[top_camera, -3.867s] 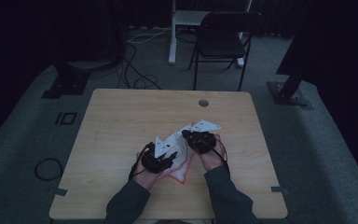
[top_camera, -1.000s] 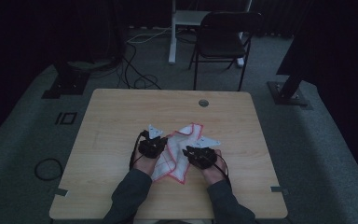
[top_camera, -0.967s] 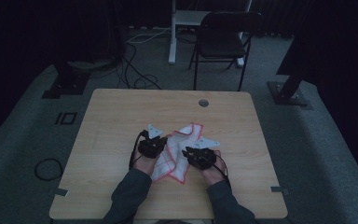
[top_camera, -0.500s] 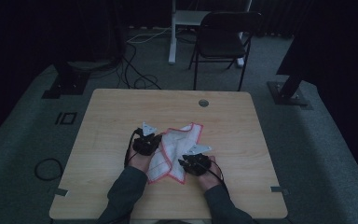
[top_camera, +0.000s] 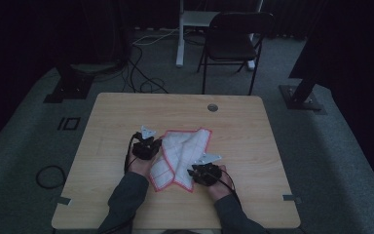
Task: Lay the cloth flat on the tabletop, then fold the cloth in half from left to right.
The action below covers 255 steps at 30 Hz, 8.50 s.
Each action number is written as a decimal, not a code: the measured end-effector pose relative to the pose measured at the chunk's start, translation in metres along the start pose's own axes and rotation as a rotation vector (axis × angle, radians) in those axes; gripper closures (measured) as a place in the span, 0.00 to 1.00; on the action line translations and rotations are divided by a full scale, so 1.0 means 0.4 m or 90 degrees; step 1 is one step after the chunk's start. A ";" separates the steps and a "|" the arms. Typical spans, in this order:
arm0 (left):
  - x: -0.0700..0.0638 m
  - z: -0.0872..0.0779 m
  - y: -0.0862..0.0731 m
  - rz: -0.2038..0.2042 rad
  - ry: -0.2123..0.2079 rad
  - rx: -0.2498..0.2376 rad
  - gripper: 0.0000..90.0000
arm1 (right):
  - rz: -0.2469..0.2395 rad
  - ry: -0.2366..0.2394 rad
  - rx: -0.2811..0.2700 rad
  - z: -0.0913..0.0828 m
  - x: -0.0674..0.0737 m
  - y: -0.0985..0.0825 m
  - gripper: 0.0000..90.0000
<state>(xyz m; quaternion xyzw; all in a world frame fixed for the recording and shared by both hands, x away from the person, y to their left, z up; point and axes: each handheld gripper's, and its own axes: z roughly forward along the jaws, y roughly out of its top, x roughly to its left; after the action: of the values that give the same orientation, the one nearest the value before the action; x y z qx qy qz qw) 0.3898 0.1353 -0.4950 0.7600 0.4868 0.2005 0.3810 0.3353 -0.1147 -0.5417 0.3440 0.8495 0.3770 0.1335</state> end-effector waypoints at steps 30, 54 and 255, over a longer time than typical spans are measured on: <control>0.123 0.019 -0.021 -0.062 0.034 0.032 0.99 | 0.011 -0.006 0.003 -0.050 -0.043 -0.043 0.79; 0.127 -0.036 -0.047 -0.088 -0.010 0.005 0.96 | 0.011 -0.015 0.008 -0.062 -0.054 -0.052 0.80; -0.043 -0.093 -0.095 -0.005 -0.064 -0.007 0.98 | 0.063 -0.102 -0.047 -0.156 -0.116 -0.135 0.62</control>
<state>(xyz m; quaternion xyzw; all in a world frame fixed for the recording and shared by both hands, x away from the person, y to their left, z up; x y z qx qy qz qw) 0.3346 0.1431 -0.5000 0.7652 0.4691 0.1633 0.4095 0.3126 -0.2066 -0.5401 0.4092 0.8036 0.3860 0.1946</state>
